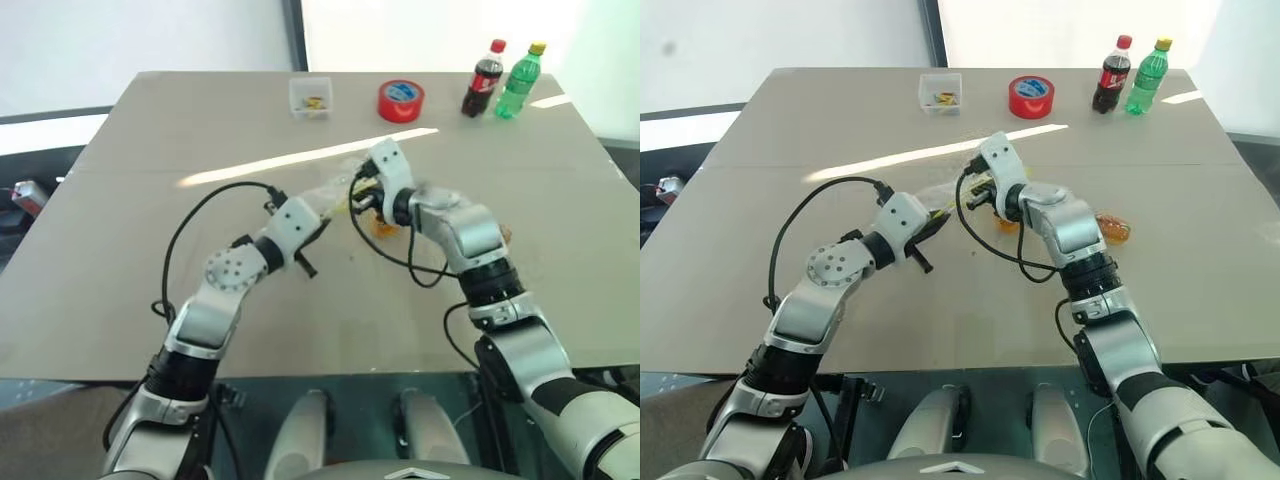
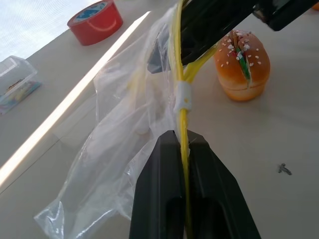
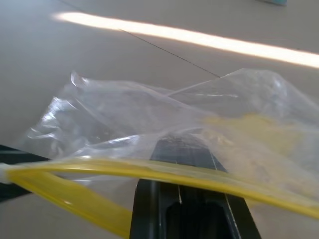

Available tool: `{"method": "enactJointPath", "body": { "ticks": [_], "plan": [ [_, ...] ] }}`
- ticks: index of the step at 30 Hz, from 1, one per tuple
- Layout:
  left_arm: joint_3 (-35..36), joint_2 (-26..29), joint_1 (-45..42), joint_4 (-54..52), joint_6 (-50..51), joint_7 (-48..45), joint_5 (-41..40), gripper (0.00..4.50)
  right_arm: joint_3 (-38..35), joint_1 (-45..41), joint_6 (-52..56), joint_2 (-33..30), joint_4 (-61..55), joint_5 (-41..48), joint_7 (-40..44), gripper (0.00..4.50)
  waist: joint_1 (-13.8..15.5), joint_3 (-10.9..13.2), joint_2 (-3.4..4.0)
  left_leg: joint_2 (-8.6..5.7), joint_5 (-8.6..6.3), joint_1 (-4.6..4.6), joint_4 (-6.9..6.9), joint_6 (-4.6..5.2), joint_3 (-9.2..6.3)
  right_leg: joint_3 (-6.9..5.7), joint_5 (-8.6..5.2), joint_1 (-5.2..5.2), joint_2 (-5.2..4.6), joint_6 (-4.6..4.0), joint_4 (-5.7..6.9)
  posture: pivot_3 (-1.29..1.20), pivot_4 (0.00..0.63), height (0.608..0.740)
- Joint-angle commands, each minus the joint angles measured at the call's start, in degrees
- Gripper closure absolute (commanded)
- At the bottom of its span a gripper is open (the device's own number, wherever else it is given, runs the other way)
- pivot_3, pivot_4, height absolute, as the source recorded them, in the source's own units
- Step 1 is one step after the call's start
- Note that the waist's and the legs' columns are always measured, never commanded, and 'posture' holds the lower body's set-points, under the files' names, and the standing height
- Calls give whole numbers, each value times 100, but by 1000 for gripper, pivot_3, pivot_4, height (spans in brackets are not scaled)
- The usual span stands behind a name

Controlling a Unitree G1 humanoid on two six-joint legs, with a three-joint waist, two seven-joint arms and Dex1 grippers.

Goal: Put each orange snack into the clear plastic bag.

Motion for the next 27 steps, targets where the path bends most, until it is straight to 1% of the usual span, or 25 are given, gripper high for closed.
{"method": "enactJointPath", "body": {
  "ticks": [1, 3, 6, 7, 10, 11, 12, 13, 14, 15, 16, 17, 18, 19, 20, 24, 27],
  "plan": [
    [100, 146, -15, -176, -223, -53, 65, 4500, 862, 44, -1835, -219, 440, -841, 274, 4453, -3, 0, 0, 0, 0, 0, 0, 0, 0, 0, 0, 0, 0, 0, -1, 0, 150, 740],
    [101, 166, -28, -141, -245, -56, 69, 4500, 1065, 17, -2617, -225, 882, -1187, 88, 4453, -14, 0, 0, 0, 0, 0, -1, 0, 1, 0, 0, 0, 1, 0, -2, 0, 150, 740],
    [110, 198, -28, -139, -277, -61, 91, 4500, 1649, -189, -4024, -431, 1527, -2092, -269, 4453, -10, 0, 0, 1, 0, 0, -1, 0, 0, 0, 0, 0, 1, 0, -1, 0, 150, 740],
    [116, 206, -18, -152, -279, -68, 92, 4500, 1843, -274, -4437, -515, 1714, -2422, -433, 4226, -9, 0, 0, 1, 0, 1, -1, -1, -1, 1, 0, 0, 0, 0, -1, 0, 150, 740],
    [130, 234, 4, -184, -277, -83, 103, 4500, 2305, -574, -5306, -744, 2171, -3345, -1119, 3433, -8, 0, 0, 0, 1, 1, 0, -1, -9, 1, 0, -1, 0, 0, -2, 0, 150, 740],
    [133, 237, 5, -184, -275, -78, 111, 4500, 2375, -648, -5484, -777, 2287, -3530, -1279, 2960, -5, 0, 0, 0, 1, 1, 0, -2, -10, 1, 0, -1, 0, 0, -1, 0, 150, 740],
    [137, 235, 7, -185, -272, -72, 115, 4500, 2412, -703, -5616, -797, 2383, -3664, -1403, 2696, -5, 0, 0, 0, 1, 1, -1, -2, -12, 1, 0, -1, 0, 0, -1, 0, 150, 740],
    [139, 233, 10, -185, -270, -67, 118, 4500, 2437, -746, -5730, -814, 2461, -3780, -1497, 2233, -5, 0, 0, 1, 1, 1, -1, -2, -13, 1, 0, -2, 1, 0, -1, 0, 150, 740],
    [137, 226, 6, -181, -266, -60, 121, 4500, 2445, -784, -5829, -829, 2532, -3884, -1591, 1871, -4, 0, 0, 1, 2, 1, -1, -3, -13, 1, 0, -2, 0, -1, -1, 0, 150, 740],
    [134, 218, 18, -180, -268, -48, 125, 4500, 2436, -816, -5893, -853, 2567, -3975, -1654, 1311, -4, 0, 0, 1, 2, 1, -2, -3, -14, 1, 0, -2, 1, -1, -2, 0, 150, 740],
    [133, 211, 28, -179, -271, -38, 129, 4500, 2419, -835, -5932, -872, 2583, -4031, -1687, 1026, -6, 0, 0, 1, 2, 1, -2, -3, -14, 1, 0, -1, 1, -1, -2, 0, 150, 740],
    [133, 205, 37, -179, -274, -29, 131, 4500, 2386, -843, -5945, -895, 2570, -4075, -1704, 978, -6, 0, 0, 1, 2, 1, -2, -3, -15, 3, 0, -2, 0, -1, -2, 0, 150, 740],
    [129, 194, 29, -164, -275, -18, 136, 4500, 2340, -852, -5966, -913, 2568, -4112, -1713, 738, -4, 0, 0, 1, 2, 1, -2, -3, -16, 4, 0, -2, 0, -1, -2, 0, 150, 740],
    [128, 183, 22, -152, -272, -5, 139, 4500, 2295, -852, -5980, -939, 2540, -4132, -1706, 296, -4, 0, 0, 1, 1, 1, -2, -2, -16, 4, 0, -1, 0, -1, -2, 0, 150, 740],
    [126, 171, 8, -130, -271, 8, 145, 4500, 2256, -852, -5988, -963, 2514, -4138, -1695, 42, -4, 0, 0, 1, 1, 1, -2, -2, -16, 4, 0, -1, 0, -1, -2, 0, 150, 740],
    [128, 120, -17, -57, -255, 104, 182, 4500, 2103, -720, -5946, -1165, 2126, -4110, -1534, 42, 5, 0, 0, 1, 1, 1, -2, -2, -17, 4, 0, -1, 0, -1, -1, 0, 150, 740],
    [124, 94, -26, -17, -252, 147, 187, 4500, 1938, -493, -5841, -1404, 1569, -4053, -1342, 42, 7, 0, 0, 0, 1, 1, -2, -2, -19, 5, 0, -1, 0, -1, -2, 0, 150, 740]
  ]
}}
